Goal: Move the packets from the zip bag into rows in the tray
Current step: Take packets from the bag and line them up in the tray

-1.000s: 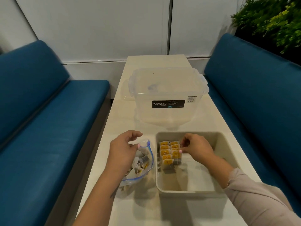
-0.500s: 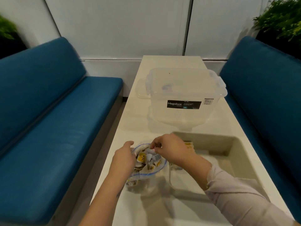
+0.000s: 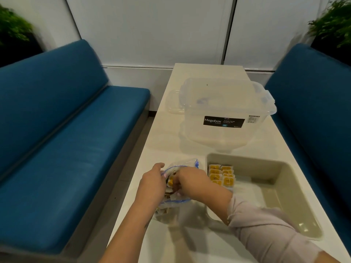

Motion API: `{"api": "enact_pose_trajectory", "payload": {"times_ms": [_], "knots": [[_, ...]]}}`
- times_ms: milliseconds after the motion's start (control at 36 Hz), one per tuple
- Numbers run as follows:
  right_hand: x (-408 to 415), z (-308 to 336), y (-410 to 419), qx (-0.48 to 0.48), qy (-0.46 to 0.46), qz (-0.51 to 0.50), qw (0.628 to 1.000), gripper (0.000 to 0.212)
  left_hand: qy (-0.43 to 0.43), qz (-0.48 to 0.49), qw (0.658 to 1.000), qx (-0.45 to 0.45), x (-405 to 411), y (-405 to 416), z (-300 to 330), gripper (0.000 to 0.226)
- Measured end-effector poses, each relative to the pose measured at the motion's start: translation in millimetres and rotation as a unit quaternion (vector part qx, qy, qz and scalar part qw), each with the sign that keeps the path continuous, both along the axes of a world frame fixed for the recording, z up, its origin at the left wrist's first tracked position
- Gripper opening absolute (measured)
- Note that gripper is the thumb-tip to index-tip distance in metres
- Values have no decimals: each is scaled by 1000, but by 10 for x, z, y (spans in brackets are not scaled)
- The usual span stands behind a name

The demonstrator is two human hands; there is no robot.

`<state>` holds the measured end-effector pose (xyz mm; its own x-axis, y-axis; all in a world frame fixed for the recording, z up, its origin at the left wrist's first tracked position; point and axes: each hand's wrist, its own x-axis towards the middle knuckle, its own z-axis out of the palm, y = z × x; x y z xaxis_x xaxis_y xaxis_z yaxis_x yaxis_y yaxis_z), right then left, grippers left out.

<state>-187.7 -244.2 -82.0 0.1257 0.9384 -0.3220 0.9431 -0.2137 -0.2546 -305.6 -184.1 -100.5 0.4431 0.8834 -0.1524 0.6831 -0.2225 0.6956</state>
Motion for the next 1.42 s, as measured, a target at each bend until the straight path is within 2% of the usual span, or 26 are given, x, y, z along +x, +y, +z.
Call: {"api": "enact_pose_trajectory", "payload": {"times_ms": [222,306,361,444,500,556,583,667,722,778,861,1083,1167,1278,1417], "knots": [[236,237,-25,91,115,-77,986,7,-25,-41,999,18,-12,45,73,28],[346,396,-53,110,166,-99,975,8,-85,-19,995,59,-17,43,157,24],[406,494,-80,133,207,-111,963,10,-158,16,984,76,-5,18,242,21],[467,627,-126,177,269,-127,938,18,-246,29,968,24,47,-11,360,17],[496,714,-159,211,299,-128,922,25,-288,25,954,-82,96,-22,431,21],[523,778,-195,236,335,-127,903,29,-311,21,920,-236,153,-48,508,32],[537,800,-214,244,352,-126,895,30,-321,18,893,-315,179,-68,542,39],[582,824,-266,267,373,-128,880,32,-350,0,789,-505,217,-128,616,50],[611,819,-300,277,374,-131,875,30,-370,-17,733,-570,224,-147,620,47],[657,796,-349,286,378,-145,869,30,-388,-20,708,-590,252,-167,610,39],[733,737,-434,298,377,-171,861,30,-397,-15,728,-558,337,-196,560,28],[834,524,-634,272,383,-302,830,19,-392,15,846,-360,584,-279,423,23],[857,472,-698,245,397,-327,822,17,-384,7,869,-313,637,-334,389,23],[907,426,-772,262,397,-335,814,7,-363,-16,887,-285,699,-437,387,20],[1036,447,-923,266,374,-324,827,6,-315,-43,921,-224,720,-468,342,31]]}}
